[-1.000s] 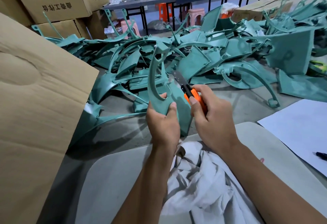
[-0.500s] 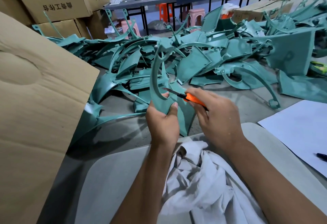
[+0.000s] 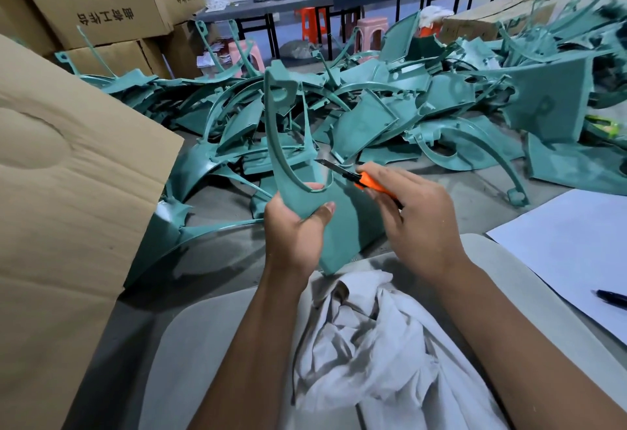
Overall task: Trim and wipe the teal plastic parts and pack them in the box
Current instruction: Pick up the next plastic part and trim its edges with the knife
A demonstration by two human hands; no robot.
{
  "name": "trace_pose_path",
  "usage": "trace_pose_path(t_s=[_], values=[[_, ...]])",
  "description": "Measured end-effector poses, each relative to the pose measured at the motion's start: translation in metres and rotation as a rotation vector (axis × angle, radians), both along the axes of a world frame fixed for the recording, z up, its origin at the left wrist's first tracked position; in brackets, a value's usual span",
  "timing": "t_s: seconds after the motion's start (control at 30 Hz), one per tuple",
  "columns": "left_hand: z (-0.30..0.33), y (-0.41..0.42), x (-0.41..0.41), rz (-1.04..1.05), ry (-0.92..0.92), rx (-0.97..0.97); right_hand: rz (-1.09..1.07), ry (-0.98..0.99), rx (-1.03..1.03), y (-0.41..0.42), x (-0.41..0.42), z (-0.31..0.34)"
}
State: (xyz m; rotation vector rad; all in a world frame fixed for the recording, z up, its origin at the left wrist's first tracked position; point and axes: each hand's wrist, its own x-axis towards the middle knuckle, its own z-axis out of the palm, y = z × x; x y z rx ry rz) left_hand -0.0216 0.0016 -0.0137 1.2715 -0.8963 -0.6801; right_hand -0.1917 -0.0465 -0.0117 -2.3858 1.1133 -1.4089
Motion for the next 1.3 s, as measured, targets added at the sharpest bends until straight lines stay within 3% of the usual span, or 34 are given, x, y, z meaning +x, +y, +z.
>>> trace_pose_path(t_s=[0.2, 0.33, 0.57, 0.9, 1.0, 1.1, 1.2, 1.3], values=[[-0.004, -0.002, 0.006, -0.008, 0.051, 0.069, 0.125, 0.058, 0.010, -0.003, -0.004, -0.004], [-0.003, -0.001, 0.006, -0.014, 0.063, 0.061, -0.032, -0.099, -0.060, 0.001, 0.002, -0.006], [-0.001, -0.002, 0.004, 0.010, 0.004, 0.053, -0.109, -0.030, -0.075, 0.008, 0.010, -0.003], [0.000, -0.001, 0.006, 0.024, 0.098, 0.100, 0.104, 0.062, 0.080, 0.002, 0.002, -0.006], [0.000, 0.000, 0.007, 0.026, 0.078, 0.101, 0.153, 0.046, 0.108, 0.004, 0.005, -0.009], [-0.001, 0.001, 0.009, 0.006, 0.065, 0.111, 0.061, -0.054, 0.078, 0.004, 0.008, -0.009], [-0.003, 0.003, 0.011, -0.033, -0.007, 0.139, -0.001, 0.022, 0.070, 0.007, 0.009, -0.007], [-0.003, 0.005, 0.011, -0.046, -0.156, 0.291, 0.023, 0.102, 0.054, 0.016, 0.014, -0.004]])
